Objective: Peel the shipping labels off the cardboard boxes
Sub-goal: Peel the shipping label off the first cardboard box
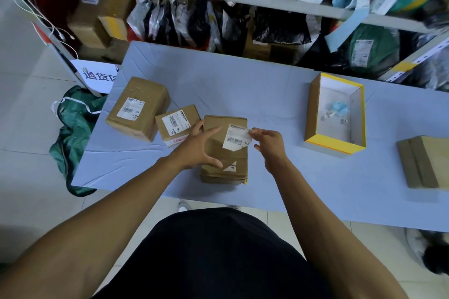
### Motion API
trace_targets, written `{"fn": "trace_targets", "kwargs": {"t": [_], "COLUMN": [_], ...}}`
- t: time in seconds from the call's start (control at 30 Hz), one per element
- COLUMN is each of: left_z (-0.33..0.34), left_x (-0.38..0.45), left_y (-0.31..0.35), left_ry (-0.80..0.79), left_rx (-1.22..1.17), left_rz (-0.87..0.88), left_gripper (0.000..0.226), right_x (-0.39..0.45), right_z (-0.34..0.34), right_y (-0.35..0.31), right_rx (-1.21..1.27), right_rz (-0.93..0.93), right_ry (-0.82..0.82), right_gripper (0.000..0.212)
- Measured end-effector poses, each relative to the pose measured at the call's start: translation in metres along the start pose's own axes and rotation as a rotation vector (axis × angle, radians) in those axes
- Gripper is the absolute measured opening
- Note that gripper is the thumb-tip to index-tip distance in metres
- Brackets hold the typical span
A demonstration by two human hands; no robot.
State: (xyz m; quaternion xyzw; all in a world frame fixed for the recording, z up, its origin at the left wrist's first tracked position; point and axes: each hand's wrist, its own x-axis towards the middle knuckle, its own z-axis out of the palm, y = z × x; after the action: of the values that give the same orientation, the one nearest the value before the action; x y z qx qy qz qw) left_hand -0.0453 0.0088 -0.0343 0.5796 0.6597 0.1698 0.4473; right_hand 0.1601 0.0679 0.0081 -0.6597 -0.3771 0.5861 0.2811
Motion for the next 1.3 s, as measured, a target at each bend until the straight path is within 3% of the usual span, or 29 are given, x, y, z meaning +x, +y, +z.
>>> {"fn": "trace_targets", "kwargs": {"t": [0.17,0.3,0.37,0.43,0.53,0.67,0.8,0.87,0.93,1.0,1.2,1.3], "left_z": [0.030,0.020,0.018,0.023,0.030,0.027,0.033,0.046,0.061,0.067,0.036,0.029], "left_x": [-0.005,0.007,0.013,0.013,0.011,0.010,-0.001,-0.015,-0.026,-0.028,-0.009,-0.005], "left_y": [-0.022,-0.025,-0.021,-0.020,-0.024,-0.016,-0.001,0.004,0.009,0.009,-0.010,-0.019], "left_ry": [-0.029,-0.174,-0.152,-0.068,-0.014,-0.021,0.020,0.052,0.073,0.080,-0.079,0.042], "left_rx": [0.003,0.024,-0.035,-0.095,-0.081,-0.017,0.109,0.110,0.177,0.210,0.178,0.018], "left_rz": [-0.022,0.075,0.112,0.130,0.131,0.128,0.004,-0.124,-0.136,-0.118,0.075,0.076], "left_gripper": [0.111,0.092,0.078,0.066,0.055,0.050,0.055,0.084,0.114,0.123,0.104,0.083], "right_x": [-0.001,-0.003,-0.001,0.002,0.004,0.013,0.026,0.027,0.026,0.024,0.047,0.056], "right_z": [-0.004,0.004,0.008,0.008,0.006,0.007,-0.001,-0.002,-0.002,-0.003,0.002,0.003], "right_y": [0.006,0.014,0.021,0.032,0.050,0.059,0.053,0.053,0.053,0.049,0.020,0.016], "right_rx": [0.088,0.094,0.059,-0.167,-0.673,-1.182,-1.389,-1.451,-1.443,-1.447,-1.468,-1.462], "right_rz": [-0.065,-0.160,-0.223,-0.361,-0.621,-0.697,-0.742,-0.722,-0.648,-0.659,-0.726,-0.639], "right_ry": [0.028,0.032,0.059,0.045,-0.104,-0.216,-0.230,-0.223,-0.206,-0.185,-0.323,-0.265], "right_gripper": [0.011,0.012,0.008,0.032,0.079,0.121,0.125,0.123,0.125,0.125,0.126,0.130]}}
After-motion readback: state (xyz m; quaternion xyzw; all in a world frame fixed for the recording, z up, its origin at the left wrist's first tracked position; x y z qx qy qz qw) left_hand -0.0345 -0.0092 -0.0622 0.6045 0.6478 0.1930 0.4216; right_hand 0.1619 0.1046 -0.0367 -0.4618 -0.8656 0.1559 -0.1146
